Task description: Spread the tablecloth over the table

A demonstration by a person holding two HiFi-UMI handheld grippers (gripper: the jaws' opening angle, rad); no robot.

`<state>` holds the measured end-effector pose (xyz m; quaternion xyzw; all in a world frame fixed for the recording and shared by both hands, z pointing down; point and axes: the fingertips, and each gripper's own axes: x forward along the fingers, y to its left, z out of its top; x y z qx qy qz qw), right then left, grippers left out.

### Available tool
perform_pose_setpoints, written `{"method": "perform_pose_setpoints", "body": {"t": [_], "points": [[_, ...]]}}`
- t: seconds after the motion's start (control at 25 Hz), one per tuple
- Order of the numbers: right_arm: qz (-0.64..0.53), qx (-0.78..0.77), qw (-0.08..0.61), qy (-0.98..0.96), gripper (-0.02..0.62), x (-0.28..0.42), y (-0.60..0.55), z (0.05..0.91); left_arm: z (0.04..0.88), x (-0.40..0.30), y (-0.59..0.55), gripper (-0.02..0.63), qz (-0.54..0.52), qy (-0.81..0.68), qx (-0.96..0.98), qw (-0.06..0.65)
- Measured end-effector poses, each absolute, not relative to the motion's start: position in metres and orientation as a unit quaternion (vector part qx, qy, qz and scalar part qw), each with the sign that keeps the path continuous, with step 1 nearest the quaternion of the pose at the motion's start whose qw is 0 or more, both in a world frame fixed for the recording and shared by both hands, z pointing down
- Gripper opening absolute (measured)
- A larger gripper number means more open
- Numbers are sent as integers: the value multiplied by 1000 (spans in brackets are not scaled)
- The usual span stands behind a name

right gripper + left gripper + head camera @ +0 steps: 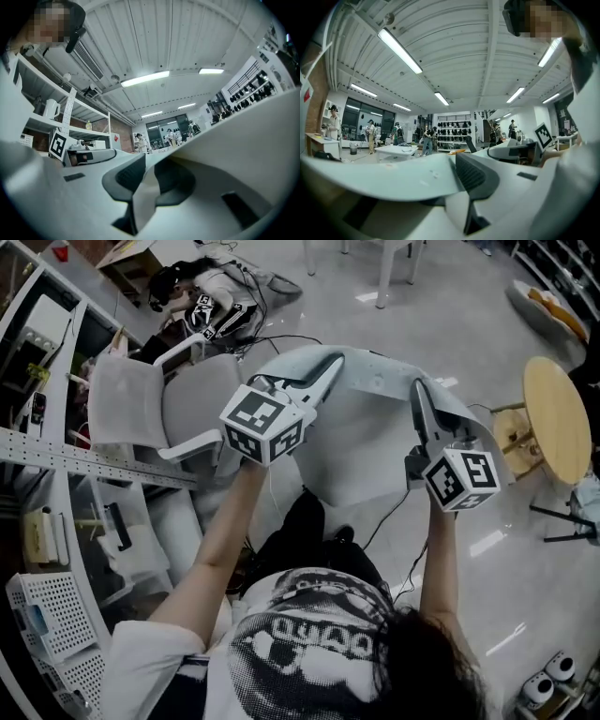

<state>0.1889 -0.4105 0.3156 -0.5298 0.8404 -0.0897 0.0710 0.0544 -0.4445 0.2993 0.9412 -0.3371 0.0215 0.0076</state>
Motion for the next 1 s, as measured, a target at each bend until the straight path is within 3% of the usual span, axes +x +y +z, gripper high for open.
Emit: {"method": "perform_pose_setpoints", "body": {"t": [1.0], "points": [[27, -660, 34, 750, 64, 262, -638, 212, 201, 145, -712, 71, -64, -158, 985, -10]]}}
